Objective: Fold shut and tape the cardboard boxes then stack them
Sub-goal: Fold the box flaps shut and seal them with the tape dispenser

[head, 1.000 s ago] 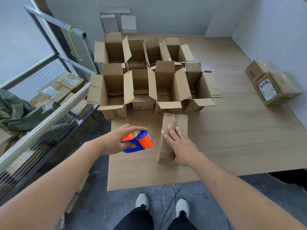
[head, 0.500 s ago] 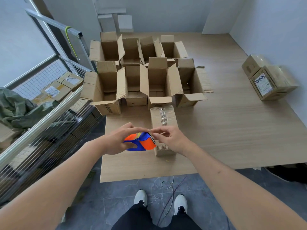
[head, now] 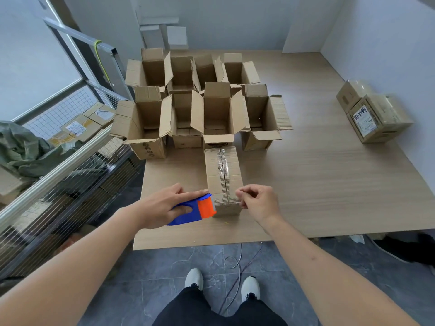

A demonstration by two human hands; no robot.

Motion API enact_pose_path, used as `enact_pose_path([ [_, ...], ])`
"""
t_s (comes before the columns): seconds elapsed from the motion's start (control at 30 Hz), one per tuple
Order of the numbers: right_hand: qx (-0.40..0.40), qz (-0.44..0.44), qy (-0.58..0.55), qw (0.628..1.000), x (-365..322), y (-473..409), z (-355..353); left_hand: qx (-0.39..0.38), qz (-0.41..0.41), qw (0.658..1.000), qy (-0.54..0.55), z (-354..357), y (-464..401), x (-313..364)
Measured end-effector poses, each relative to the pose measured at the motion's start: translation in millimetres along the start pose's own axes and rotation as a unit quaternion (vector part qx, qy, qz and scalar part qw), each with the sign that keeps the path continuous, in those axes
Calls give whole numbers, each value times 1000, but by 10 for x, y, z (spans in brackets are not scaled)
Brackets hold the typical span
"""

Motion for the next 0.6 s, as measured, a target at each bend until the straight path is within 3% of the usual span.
enact_pose_path([
  [0.17,32,27,11,999,235,21,-305,-12,-52,998,29,112,239,-247],
  [0.6,73,108,8,991,546,-193,-96,-53,-100,993,-38,264,-114,-502],
])
Point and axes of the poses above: each hand's wrist, its own y-axis away from the middle knuckle, its own z-axis out of the palm, x = y × z, the point moved 9 cm from there along -y, towards the middle knuckle, and after that the axes turned 13 degrees about z, right-handed, at the moved point
